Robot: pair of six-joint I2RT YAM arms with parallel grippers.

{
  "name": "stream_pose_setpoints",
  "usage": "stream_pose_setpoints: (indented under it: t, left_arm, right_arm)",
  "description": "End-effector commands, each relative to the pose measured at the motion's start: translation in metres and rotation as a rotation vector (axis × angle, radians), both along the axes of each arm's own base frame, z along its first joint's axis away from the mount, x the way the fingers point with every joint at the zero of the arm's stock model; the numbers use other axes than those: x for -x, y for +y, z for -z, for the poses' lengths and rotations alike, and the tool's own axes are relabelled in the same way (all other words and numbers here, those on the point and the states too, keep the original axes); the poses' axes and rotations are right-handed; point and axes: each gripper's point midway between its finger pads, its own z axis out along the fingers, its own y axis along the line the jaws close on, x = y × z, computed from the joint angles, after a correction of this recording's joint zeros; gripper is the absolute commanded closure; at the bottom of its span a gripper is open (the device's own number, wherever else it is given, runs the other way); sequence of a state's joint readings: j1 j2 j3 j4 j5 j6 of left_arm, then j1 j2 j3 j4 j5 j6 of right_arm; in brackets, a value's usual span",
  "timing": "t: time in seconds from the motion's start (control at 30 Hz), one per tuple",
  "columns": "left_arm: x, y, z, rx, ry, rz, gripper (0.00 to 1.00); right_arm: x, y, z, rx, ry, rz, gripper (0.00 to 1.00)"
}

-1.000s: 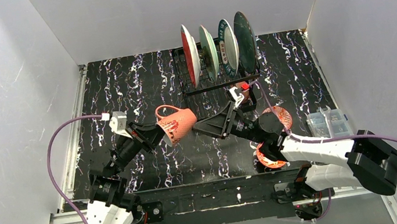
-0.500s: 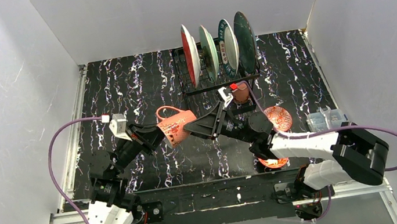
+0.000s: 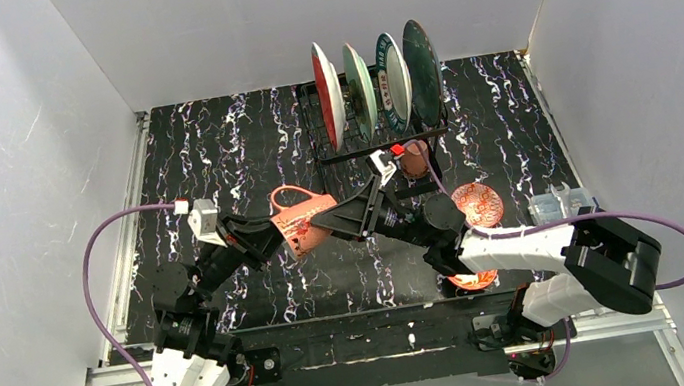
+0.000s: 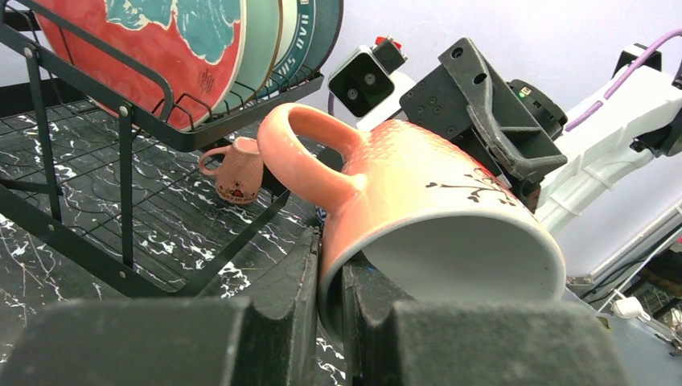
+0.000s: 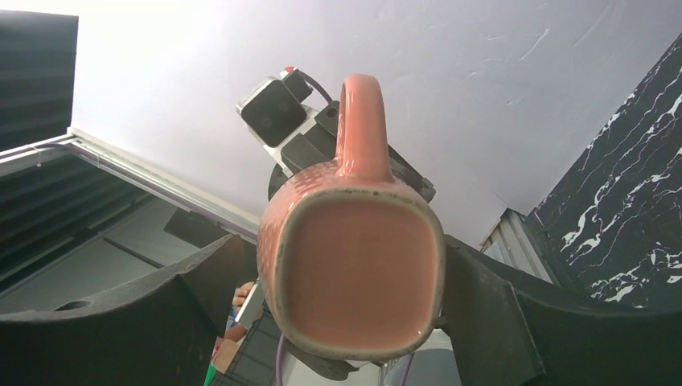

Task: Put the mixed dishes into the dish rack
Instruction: Turn the cup upside down in the dish rack.

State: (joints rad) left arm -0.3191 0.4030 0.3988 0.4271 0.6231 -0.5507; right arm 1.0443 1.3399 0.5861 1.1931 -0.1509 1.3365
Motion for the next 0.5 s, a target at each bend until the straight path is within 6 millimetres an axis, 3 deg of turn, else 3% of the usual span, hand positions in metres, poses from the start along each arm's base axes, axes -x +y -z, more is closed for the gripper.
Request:
stream_pose_setpoints:
  t: [0.0,0.2,0.47]
  left_arm:
    - [0.0105,-0.0004,-0.0212,0.029,-0.106,0.027,1.0]
    - [0.0115,-0.0013,-0.0212,0.027,-0.105,0.036,1.0]
    - [0.0069,-0.0009,-0.0184,0.03,-0.086,0.022,1.0]
  right_arm:
    - [0.001,-0.0058,-0.0356,-0.112,-0.052,0.02,0.06]
    - [0.0035,-0.0061,-0.0348,-0.12,-0.053,0.008,0.14]
    - [0.0066,-0.0081,-0.0332,-0.122,-0.061,0.001,0.37]
